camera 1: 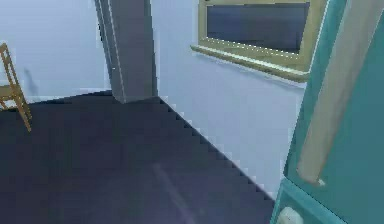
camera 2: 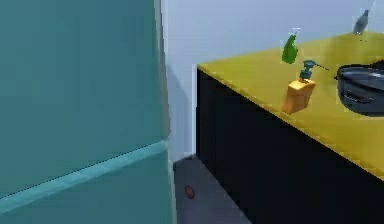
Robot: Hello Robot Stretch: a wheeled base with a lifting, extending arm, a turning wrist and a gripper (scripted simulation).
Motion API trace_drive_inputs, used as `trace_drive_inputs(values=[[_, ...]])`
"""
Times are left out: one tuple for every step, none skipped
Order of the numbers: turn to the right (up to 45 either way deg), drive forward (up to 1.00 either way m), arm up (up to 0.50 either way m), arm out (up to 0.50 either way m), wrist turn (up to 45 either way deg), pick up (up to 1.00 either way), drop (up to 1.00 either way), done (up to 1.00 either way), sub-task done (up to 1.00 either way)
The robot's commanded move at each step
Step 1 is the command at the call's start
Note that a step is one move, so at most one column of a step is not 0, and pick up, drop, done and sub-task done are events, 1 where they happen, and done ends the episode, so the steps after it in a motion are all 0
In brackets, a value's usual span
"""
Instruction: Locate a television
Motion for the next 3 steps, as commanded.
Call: trace_drive_inputs(values=[[-45.0,0.00,0.00,0.00,0.0,0.00,0.00,0.00,0.00],[-45.0,0.00,0.00,0.00,0.0,0.00,0.00,0.00,0.00],[-30.0,0.00,0.00,0.00,0.0,0.00,0.00,0.00,0.00]])
